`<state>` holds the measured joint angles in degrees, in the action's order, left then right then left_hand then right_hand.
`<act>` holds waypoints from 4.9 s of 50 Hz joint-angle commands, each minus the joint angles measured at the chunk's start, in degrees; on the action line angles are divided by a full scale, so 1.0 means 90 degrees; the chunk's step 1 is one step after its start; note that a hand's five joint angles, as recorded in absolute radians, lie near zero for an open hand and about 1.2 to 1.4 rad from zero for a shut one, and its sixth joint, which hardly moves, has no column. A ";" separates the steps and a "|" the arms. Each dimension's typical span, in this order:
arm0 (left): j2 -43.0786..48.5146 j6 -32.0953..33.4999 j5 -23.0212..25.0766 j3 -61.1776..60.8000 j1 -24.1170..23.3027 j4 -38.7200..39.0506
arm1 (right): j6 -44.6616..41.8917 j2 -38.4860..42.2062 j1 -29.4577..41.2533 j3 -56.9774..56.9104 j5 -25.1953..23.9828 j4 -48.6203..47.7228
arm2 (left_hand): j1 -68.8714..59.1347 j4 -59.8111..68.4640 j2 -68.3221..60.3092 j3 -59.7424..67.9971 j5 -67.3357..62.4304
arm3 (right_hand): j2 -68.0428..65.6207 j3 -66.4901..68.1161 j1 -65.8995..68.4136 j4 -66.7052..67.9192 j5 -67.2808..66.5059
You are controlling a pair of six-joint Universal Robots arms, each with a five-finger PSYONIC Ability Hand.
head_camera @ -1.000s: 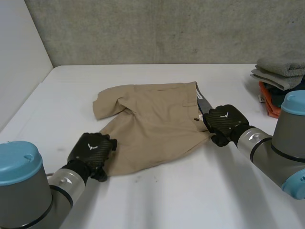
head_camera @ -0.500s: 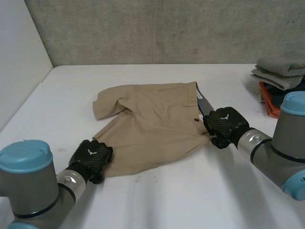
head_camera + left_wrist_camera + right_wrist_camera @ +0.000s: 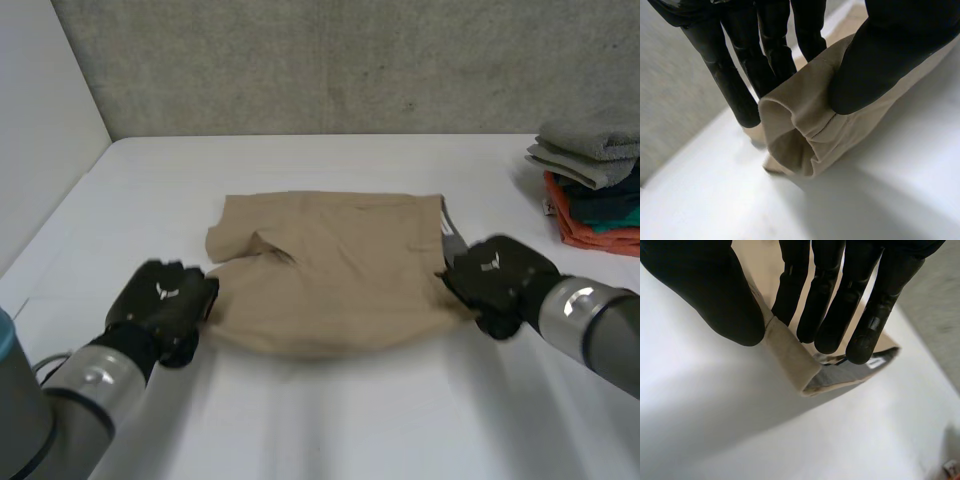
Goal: Fold the laundry.
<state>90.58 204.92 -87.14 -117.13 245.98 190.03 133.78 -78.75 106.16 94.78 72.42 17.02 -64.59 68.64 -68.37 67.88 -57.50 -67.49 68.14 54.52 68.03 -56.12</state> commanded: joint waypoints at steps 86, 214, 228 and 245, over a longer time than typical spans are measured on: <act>0.2640 0.0082 -0.0035 0.2799 -0.0319 -0.0685 | 0.1014 0.1690 -0.0018 -0.2153 -0.0381 0.2767 | -0.1712 0.1262 -0.1292 0.1346 -0.1389 | 0.3743 -0.3815 -0.2301 -0.3802 0.3591; 0.6292 0.2055 -0.0475 0.7467 -0.0475 0.1893 | -0.1281 0.4082 0.0597 -0.3304 0.2119 -0.4195 | 0.5450 -0.5900 0.5870 -0.5816 0.5773 | 0.6388 -0.6460 -0.4946 -0.6447 0.6236; 0.4790 0.1509 -0.0533 0.5585 -0.0690 0.1952 | 0.2046 0.1625 0.0500 -0.1891 0.1730 -0.3486 | 0.6066 -0.6515 0.6485 -0.6432 0.6389 | 0.6388 -0.6460 -0.4946 -0.6447 0.6236; 0.2660 0.0004 -0.0504 0.2400 -0.0807 0.2059 | 0.2743 0.1133 -0.0477 -0.0170 0.0800 -0.1812 | 0.6066 -0.6515 0.6485 -0.6432 0.6389 | 0.4660 -0.4731 -0.3218 -0.4719 0.4507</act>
<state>116.34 207.01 -91.69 -90.88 239.14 208.06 159.38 -69.02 102.59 89.23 79.74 4.25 -11.36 11.67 -11.75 12.15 -2.70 -19.08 19.35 16.45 19.12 -9.17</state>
